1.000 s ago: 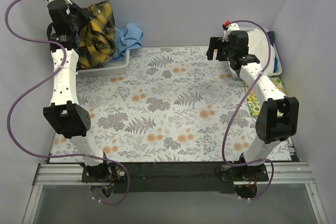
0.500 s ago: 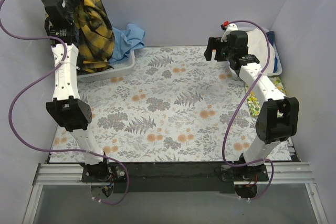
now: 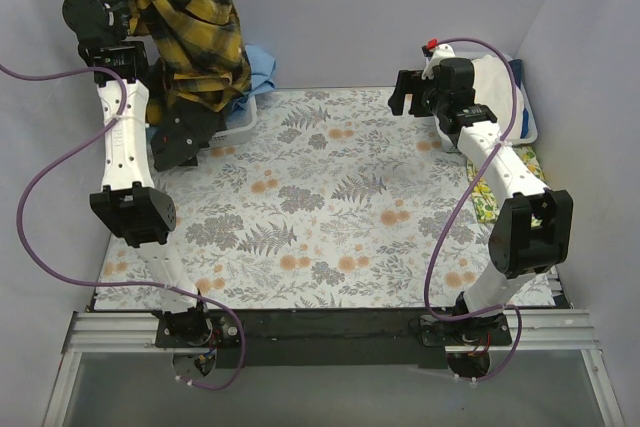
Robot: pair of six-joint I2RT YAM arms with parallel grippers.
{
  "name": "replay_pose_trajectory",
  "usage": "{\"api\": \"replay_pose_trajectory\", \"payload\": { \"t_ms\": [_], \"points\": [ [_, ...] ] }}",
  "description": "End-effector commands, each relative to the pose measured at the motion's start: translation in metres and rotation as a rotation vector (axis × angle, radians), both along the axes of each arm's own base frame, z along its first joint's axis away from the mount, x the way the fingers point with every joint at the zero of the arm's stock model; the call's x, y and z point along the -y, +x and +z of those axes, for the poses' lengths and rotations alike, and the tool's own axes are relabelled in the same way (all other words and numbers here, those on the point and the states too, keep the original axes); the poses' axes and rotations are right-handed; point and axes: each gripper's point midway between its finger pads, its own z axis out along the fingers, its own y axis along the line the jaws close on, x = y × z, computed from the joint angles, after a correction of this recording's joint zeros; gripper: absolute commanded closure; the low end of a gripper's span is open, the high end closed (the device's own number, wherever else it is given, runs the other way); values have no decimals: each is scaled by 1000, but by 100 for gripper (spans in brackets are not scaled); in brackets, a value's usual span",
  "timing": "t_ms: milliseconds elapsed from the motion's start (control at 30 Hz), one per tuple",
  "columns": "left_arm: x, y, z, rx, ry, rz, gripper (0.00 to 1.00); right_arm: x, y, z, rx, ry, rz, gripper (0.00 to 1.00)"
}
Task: Fold and stack the long sleeve shirts
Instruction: Move the shirt to the center of the board
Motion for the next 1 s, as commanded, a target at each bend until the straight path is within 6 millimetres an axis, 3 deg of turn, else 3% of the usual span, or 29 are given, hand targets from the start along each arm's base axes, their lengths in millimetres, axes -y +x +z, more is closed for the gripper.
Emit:
{"api": "replay_pose_trajectory", "payload": {
  "t_ms": [0, 167, 200, 267, 333, 400, 500, 533, 633, 733, 800, 833, 867, 900, 967],
  "points": [
    [25, -74, 54, 178, 36, -115, 100, -1, -4, 26, 65, 1, 8, 8],
    [72, -84, 38, 129, 161, -379, 100, 1, -1, 29, 73, 0, -1, 8],
    [94, -90, 27, 101, 225, -478, 100, 1, -1, 29, 72, -4, -4, 8],
    [119, -95, 10, 72, 308, -560, 100, 5, 1, 30, 77, -13, -20, 8],
    [153, -114, -5, 65, 419, -654, 100, 6, 1, 32, 81, -19, -26, 8],
    [199, -133, -22, 54, 506, -775, 100, 11, 1, 33, 82, -25, -46, 8],
    [250, -156, -60, 12, 645, -922, 100, 17, 0, 36, 84, -25, -74, 8],
    [259, -173, -64, 23, 688, -962, 100, 19, -1, 37, 85, -25, -79, 8],
    [310, -213, -90, 28, 751, -1145, 100, 38, -4, 42, 97, -36, -153, 8],
    [348, -247, -118, 33, 840, -1290, 100, 64, -9, 45, 95, -46, -278, 8],
    [361, -245, -151, -78, 843, -1353, 100, 91, -14, 51, 100, -57, -408, 7],
    [366, -244, -164, -95, 856, -1355, 80, 99, -16, 53, 104, -60, -447, 8],
    [372, -237, -197, -185, 857, -1387, 64, 107, -19, 57, 112, -62, -485, 7],
    [373, -233, -214, -285, 845, -1389, 49, 118, -24, 66, 134, -63, -539, 7],
    [375, -211, -249, -351, 907, -1265, 21, 125, -28, 72, 151, -66, -568, 7]
  ]
}}
